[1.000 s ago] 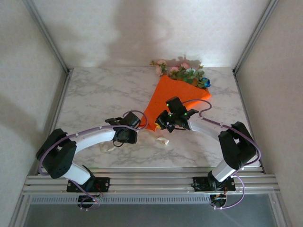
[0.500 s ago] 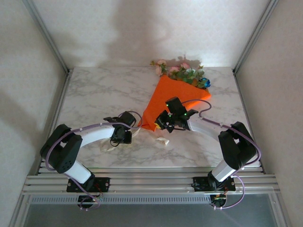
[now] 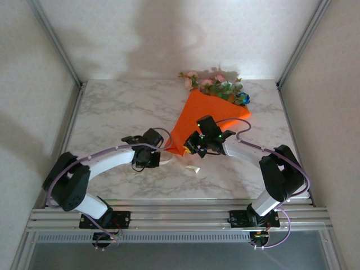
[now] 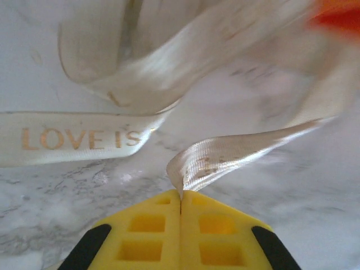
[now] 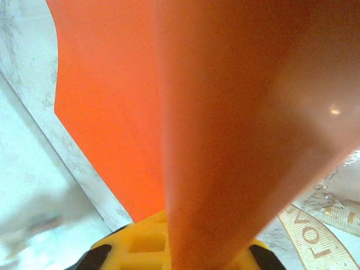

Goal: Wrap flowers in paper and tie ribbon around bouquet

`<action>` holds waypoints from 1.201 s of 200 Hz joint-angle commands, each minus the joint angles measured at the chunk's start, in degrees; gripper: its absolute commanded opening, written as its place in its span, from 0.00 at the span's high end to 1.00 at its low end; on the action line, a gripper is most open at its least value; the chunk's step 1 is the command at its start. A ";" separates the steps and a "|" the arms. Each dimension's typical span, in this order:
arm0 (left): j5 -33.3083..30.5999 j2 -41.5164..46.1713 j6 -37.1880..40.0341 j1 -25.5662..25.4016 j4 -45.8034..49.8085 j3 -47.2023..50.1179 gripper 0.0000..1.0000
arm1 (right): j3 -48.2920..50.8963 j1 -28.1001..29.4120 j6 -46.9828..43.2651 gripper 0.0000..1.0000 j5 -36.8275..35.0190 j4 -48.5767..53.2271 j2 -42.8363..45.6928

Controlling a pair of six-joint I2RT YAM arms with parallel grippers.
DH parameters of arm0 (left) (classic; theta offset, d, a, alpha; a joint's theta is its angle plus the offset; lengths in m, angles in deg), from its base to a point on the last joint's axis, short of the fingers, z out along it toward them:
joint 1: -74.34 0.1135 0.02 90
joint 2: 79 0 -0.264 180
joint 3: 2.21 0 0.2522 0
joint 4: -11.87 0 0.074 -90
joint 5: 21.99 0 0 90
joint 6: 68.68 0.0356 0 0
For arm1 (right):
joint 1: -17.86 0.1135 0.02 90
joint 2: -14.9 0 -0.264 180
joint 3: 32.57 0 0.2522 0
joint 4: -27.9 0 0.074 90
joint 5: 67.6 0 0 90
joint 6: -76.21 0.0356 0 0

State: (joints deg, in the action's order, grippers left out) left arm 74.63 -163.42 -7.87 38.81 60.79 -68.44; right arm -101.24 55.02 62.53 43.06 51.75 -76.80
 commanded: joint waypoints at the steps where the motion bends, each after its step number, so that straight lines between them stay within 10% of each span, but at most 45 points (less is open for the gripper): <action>1: 1.44 5.51 -1.82 1.33 5.91 -6.02 1.00 | 0.25 0.32 0.69 1.00 -1.19 -0.40 -0.57; 163: -1.21 5.09 -3.63 29.26 12.47 -25.08 1.00 | 0.29 0.25 0.50 1.00 -1.22 -0.29 -0.50; 201: -4.11 1.55 -10.89 33.81 8.55 -19.58 0.57 | 0.16 0.22 0.50 1.00 -0.81 -0.70 -0.84; 240: -5.03 5.65 -13.93 24.43 8.36 -19.14 0.47 | -0.28 0.20 0.50 1.00 -1.39 -0.29 -0.83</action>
State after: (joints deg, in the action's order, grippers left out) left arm 70.19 -161.24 -18.84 70.53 69.69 -87.09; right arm -101.24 55.02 62.50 43.04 51.73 -76.82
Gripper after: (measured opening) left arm 0.511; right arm 0.056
